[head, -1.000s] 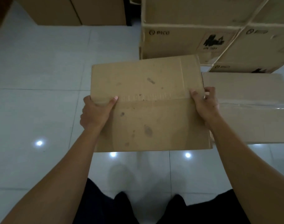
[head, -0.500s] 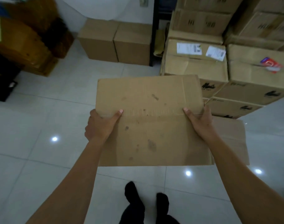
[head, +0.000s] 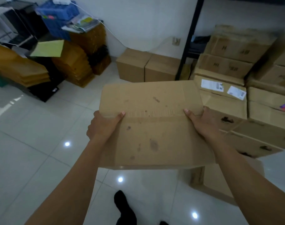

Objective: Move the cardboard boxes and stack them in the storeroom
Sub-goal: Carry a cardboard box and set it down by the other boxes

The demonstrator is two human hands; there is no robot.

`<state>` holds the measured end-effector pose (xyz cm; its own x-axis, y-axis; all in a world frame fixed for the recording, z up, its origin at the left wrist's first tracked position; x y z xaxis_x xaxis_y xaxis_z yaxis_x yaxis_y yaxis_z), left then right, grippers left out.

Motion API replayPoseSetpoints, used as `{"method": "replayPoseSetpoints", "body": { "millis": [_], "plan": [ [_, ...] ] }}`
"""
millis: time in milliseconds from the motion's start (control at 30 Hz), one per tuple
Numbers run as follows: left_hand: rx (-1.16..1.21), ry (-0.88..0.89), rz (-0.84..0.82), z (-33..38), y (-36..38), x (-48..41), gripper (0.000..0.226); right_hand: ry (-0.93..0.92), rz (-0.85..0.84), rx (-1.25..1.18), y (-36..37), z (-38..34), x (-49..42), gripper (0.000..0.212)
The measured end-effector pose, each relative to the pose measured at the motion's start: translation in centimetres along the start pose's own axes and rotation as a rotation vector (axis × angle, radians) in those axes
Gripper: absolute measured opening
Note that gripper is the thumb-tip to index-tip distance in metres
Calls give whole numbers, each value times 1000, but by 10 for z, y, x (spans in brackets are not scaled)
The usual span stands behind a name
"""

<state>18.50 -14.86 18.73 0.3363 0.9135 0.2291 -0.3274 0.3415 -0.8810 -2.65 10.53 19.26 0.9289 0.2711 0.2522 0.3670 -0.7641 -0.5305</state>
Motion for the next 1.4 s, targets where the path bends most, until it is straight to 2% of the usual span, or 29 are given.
{"method": "replayPoseSetpoints", "body": {
  "millis": [133, 333, 533, 1233, 1400],
  "plan": [
    [17, 3, 24, -9, -23, -55, 91, -15, -33, -6, 44, -45, -20, 79],
    [44, 56, 18, -8, -56, -161, 93, -34, 27, -11, 109, -108, -63, 79],
    [50, 134, -16, 24, -68, -258, 95, 1, 91, -75, 152, -141, -120, 78],
    [135, 279, -205, 287, 3, -612, 102, 199, 237, -132, 216, -239, -474, 76],
    [188, 345, -280, 361, 45, -704, 111, 245, 308, -131, 221, -253, -565, 84]
  ]
}}
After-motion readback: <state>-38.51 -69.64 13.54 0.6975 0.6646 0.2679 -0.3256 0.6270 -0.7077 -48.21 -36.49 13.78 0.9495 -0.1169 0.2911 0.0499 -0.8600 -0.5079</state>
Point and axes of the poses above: each hand's wrist, its own x-axis away from the middle knuckle, its own y-axis out of the palm, z = x × y, the point moved 2 cm from there along -x, towards the middle knuckle, and after that the axes turned 7 degrees about -x, right-handed, at the moved point
